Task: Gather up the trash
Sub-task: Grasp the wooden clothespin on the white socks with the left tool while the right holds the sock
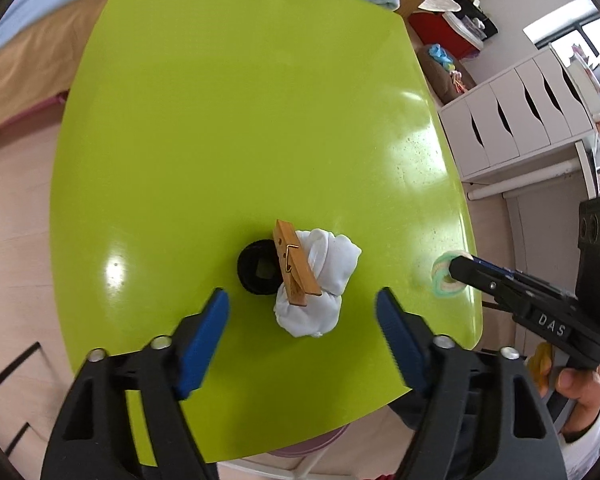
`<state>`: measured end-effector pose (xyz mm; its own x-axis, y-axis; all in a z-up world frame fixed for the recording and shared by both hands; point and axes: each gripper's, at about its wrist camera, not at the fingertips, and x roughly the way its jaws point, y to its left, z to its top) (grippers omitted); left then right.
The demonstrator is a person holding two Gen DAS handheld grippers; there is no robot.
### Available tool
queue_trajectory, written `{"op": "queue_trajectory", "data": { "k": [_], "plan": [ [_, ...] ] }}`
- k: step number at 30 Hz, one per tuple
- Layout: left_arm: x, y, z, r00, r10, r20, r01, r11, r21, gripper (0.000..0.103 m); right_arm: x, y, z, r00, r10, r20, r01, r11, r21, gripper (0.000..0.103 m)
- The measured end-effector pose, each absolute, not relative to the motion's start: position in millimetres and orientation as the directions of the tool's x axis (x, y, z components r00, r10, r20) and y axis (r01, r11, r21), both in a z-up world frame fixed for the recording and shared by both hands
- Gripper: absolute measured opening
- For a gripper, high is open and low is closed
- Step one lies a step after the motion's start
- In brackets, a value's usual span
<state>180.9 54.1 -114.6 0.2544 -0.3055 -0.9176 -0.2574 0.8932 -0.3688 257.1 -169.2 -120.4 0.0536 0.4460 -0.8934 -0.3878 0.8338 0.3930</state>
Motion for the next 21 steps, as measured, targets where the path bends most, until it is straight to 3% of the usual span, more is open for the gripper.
{"op": "queue_trajectory", "data": {
  "k": [3, 10, 16, 18, 21],
  "plan": [
    [180, 52, -116, 0.258, -0.319, -0.912, -0.268, 0.883, -0.384, 0.054, 258, -168, -121, 0.053, 0.446, -0.893, -0.387, 0.834, 0.393, 0.014],
    [183, 50, -124, 0.248, -0.348, -0.904, -0.290, 0.864, -0.412, 0.049, 259, -167, -123, 0.054, 0.443, -0.895, -0.388, 0.835, 0.390, 0.014],
    [183, 49, -130, 0.240, -0.351, -0.905, -0.312, 0.855, -0.414, 0.033, 260, -168, -125, 0.056, 0.439, -0.897, -0.390, 0.837, 0.385, 0.014],
    [183, 49, -131, 0.234, -0.352, -0.906, -0.312, 0.856, -0.413, 0.023, 260, -168, -125, 0.055, 0.439, -0.897, -0.391, 0.836, 0.385, 0.014],
    [183, 51, -131, 0.239, -0.347, -0.907, -0.316, 0.855, -0.411, 0.020, 260, -169, -125, 0.055, 0.439, -0.897, -0.392, 0.836, 0.385, 0.014]
  ]
}}
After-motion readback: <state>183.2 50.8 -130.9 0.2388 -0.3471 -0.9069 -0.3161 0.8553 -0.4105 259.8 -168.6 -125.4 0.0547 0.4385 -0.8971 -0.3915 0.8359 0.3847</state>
